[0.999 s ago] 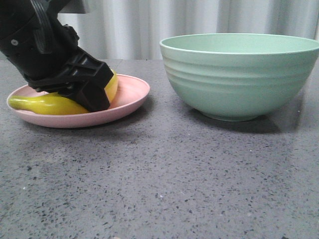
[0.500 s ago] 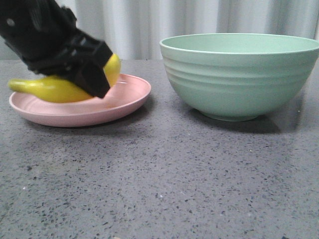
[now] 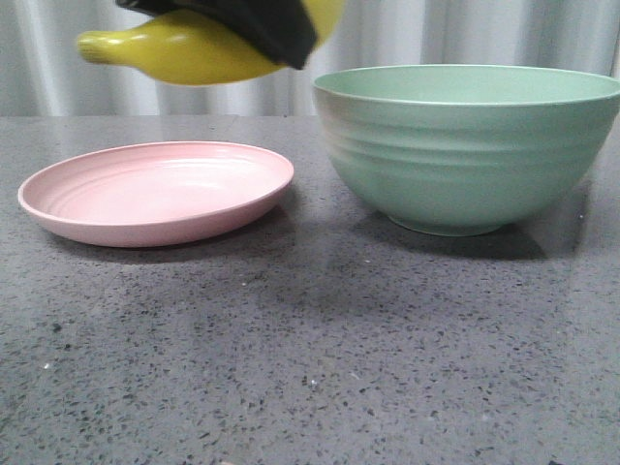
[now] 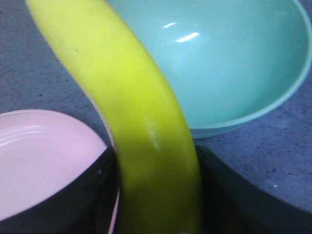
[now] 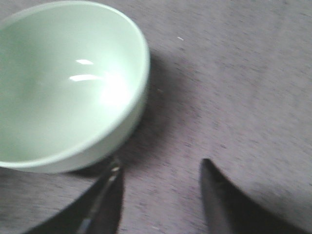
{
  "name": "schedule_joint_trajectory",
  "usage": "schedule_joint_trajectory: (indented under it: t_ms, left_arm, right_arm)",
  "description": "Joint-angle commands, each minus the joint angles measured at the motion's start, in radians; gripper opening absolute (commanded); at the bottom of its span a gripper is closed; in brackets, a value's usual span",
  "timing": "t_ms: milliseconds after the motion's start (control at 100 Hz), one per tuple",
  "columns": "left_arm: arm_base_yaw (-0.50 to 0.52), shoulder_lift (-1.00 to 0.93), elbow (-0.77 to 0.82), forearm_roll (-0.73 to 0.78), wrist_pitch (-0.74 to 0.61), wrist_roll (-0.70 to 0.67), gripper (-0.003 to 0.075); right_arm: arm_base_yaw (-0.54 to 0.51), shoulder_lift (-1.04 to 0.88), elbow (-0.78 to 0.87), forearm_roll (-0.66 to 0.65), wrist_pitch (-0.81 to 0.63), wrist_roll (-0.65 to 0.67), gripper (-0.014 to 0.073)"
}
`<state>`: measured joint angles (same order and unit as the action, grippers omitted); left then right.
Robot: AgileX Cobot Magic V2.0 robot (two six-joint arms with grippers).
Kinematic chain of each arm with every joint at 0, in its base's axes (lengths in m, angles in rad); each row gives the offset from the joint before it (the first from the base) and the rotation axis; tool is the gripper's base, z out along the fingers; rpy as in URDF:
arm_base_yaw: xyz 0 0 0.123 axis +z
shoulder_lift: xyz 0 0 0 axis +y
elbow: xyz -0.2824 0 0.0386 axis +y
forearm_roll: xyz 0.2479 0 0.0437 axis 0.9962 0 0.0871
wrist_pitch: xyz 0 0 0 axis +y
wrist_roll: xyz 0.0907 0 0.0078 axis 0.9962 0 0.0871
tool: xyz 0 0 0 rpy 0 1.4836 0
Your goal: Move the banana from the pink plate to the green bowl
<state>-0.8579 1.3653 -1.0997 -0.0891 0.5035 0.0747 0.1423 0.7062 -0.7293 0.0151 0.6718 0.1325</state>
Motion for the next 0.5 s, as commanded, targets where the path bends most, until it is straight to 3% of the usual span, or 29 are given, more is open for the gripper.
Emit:
schedule_joint_trajectory:
  t_ms: [0, 160, 270, 490]
  left_arm:
    - [-0.054, -0.033, -0.037, -0.013, -0.078, -0.001, 0.027]
    - [-0.14, -0.003, -0.037, -0.03, -0.098, -0.001, 0.027]
    - [-0.188, 0.02, -0.037, -0.031, -0.119, -0.001, 0.027]
    - [-0.208, 0.024, -0.037, -0.035, -0.149, -0.001, 0.027]
  right_arm:
    - [0.029, 0.033, -0.086, 0.068, -0.054, -0.005, 0.0454]
    - [0.097, 0.11, -0.172, 0.232, -0.059, -0.005, 0.046]
    - [0.129, 0.164, -0.196, 0.276, -0.059, -0.005, 0.046]
    - [0.136, 0.288, -0.214, 0.449, -0.086, -0.005, 0.046]
